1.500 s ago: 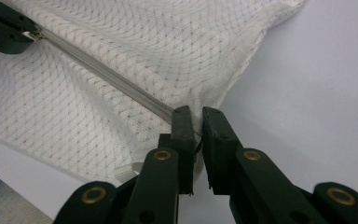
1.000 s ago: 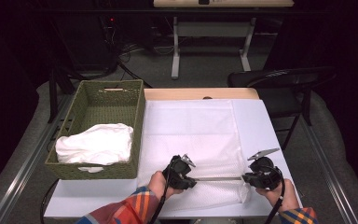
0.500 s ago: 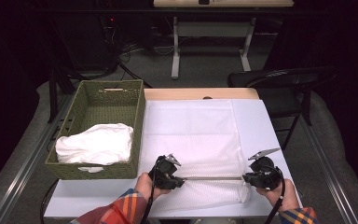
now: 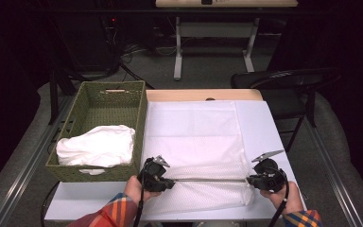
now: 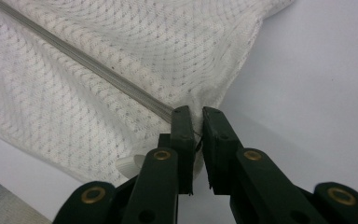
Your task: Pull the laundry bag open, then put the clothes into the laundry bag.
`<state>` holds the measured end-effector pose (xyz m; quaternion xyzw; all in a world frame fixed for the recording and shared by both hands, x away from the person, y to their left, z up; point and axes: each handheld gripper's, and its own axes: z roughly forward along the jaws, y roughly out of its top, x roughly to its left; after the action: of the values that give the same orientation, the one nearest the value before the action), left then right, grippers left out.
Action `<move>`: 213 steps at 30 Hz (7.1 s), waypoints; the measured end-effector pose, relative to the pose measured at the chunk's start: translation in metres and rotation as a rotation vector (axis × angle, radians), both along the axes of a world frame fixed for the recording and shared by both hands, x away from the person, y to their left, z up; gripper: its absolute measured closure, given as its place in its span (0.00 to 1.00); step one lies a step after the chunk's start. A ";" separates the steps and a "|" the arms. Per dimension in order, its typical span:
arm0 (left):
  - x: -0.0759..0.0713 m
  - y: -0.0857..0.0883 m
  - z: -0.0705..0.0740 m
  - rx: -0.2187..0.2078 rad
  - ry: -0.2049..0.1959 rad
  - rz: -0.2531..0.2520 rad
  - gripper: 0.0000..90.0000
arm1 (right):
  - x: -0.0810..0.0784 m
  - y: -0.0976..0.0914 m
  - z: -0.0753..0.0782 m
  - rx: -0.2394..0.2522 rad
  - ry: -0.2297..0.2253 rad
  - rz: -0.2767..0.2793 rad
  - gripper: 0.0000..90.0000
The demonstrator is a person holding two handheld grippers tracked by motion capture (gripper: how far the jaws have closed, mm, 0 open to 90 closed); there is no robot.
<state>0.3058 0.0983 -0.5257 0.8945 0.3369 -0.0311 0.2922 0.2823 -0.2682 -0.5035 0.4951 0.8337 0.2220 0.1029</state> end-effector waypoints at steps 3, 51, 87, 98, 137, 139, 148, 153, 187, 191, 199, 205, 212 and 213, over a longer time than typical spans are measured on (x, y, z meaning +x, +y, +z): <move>-0.002 0.006 0.000 0.004 -0.005 0.013 0.95 | 0.000 0.000 0.000 0.000 0.001 -0.002 0.93; -0.024 0.095 0.004 0.066 -0.071 0.216 0.95 | 0.002 -0.002 -0.003 -0.046 0.009 -0.055 0.94; -0.035 0.082 0.001 0.065 -0.030 0.143 0.70 | 0.002 0.003 -0.007 -0.053 0.042 0.001 0.70; -0.039 0.094 0.009 0.051 -0.054 0.121 0.32 | -0.003 0.002 0.003 -0.018 -0.016 0.035 0.15; -0.057 0.125 0.018 0.062 -0.136 0.206 0.03 | 0.007 0.069 0.011 -0.005 -0.122 0.253 0.00; -0.057 0.125 0.018 0.060 -0.139 0.203 0.03 | 0.010 0.077 0.009 -0.023 -0.127 0.273 0.00; -0.054 0.122 0.016 0.064 -0.130 0.195 0.04 | 0.027 0.101 -0.002 -0.052 -0.099 0.314 0.24; -0.053 0.122 0.016 0.059 -0.122 0.188 0.04 | 0.033 0.109 -0.009 -0.067 -0.084 0.344 0.40; -0.048 0.120 0.012 0.073 -0.117 0.160 0.06 | 0.047 0.130 -0.032 -0.075 -0.006 0.410 0.89; -0.048 0.119 0.012 0.073 -0.114 0.153 0.06 | 0.046 0.130 -0.031 -0.107 -0.033 0.402 0.97; -0.052 0.124 0.014 0.069 -0.123 0.163 0.06 | 0.047 0.123 0.001 -0.074 -0.177 0.328 0.98; -0.054 0.121 0.014 0.072 -0.121 0.150 0.06 | 0.059 0.132 -0.020 -0.117 -0.100 0.334 0.94; -0.052 0.120 0.011 0.072 -0.110 0.139 0.06 | 0.057 0.140 -0.025 -0.139 -0.086 0.382 0.48; -0.051 0.120 0.011 0.073 -0.110 0.135 0.06 | 0.056 0.143 -0.027 -0.149 -0.077 0.404 0.45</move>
<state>0.2546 0.2183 -0.5147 0.8802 0.3808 0.0500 0.2787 0.3381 -0.1249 -0.5300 0.3000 0.9256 0.1946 0.1244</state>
